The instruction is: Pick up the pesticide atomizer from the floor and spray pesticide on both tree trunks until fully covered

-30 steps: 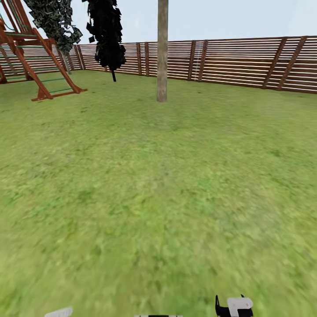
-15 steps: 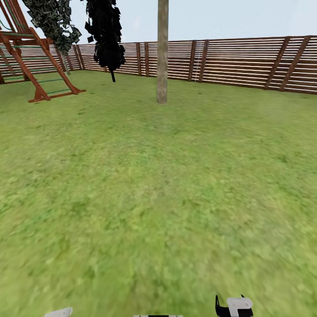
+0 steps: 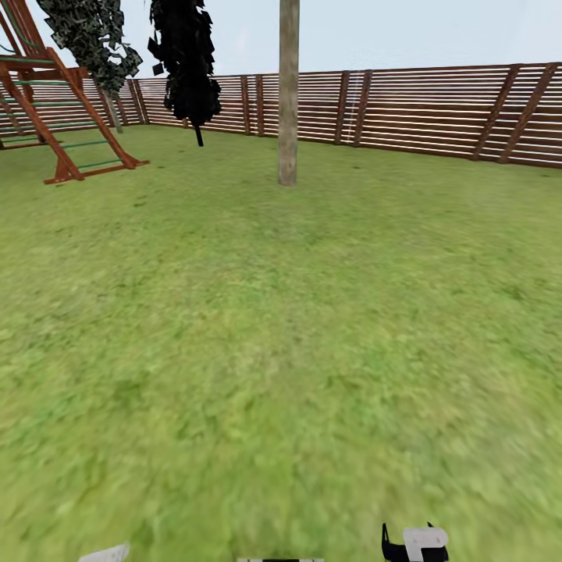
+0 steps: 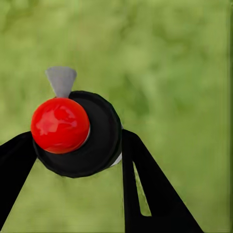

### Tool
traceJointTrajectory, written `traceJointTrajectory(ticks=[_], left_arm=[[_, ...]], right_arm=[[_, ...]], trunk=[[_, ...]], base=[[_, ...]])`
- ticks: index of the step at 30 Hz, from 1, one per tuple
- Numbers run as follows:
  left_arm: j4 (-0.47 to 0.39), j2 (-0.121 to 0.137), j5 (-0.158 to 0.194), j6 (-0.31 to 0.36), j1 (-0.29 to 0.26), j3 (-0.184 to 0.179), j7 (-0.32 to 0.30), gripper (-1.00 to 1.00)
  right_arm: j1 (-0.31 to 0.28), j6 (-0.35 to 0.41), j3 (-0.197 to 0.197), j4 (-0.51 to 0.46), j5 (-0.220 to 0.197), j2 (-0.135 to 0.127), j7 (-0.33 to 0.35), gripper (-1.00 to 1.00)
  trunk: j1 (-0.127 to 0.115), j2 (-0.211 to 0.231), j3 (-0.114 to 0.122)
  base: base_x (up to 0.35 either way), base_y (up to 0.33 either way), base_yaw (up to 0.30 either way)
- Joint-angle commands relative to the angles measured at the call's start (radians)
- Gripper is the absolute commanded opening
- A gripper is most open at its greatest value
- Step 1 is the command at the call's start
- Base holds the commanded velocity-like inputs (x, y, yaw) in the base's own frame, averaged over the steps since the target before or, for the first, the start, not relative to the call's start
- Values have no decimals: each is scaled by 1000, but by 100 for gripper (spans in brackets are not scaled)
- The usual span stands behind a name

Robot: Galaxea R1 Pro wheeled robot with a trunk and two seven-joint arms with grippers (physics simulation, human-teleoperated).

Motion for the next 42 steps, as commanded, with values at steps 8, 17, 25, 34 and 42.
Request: traceJointTrajectory(ticks=[8, 17, 25, 34, 42], left_arm=[[0, 0, 0, 0, 0, 0, -1, -100], [0, 0, 1, 0, 0, 0, -1, -100], [0, 0, 0, 1, 0, 0, 0, -100], [0, 0, 0, 2, 0, 0, -1, -100], [0, 0, 1, 1, 0, 0, -1, -100]], right_arm=[[0, 0, 0, 0, 0, 0, 0, 100], [0, 0, 0, 0, 0, 0, 0, 100], [0, 0, 0, 0, 0, 0, 0, 100], [0, 0, 0, 0, 0, 1, 0, 100], [0, 0, 0, 0, 0, 1, 0, 100]], trunk=[[0, 0, 0], [0, 0, 0], [0, 0, 0], [0, 0, 0], [0, 0, 0]], base=[[340, 0, 0], [340, 0, 0], [340, 0, 0], [340, 0, 0], [340, 0, 0]])
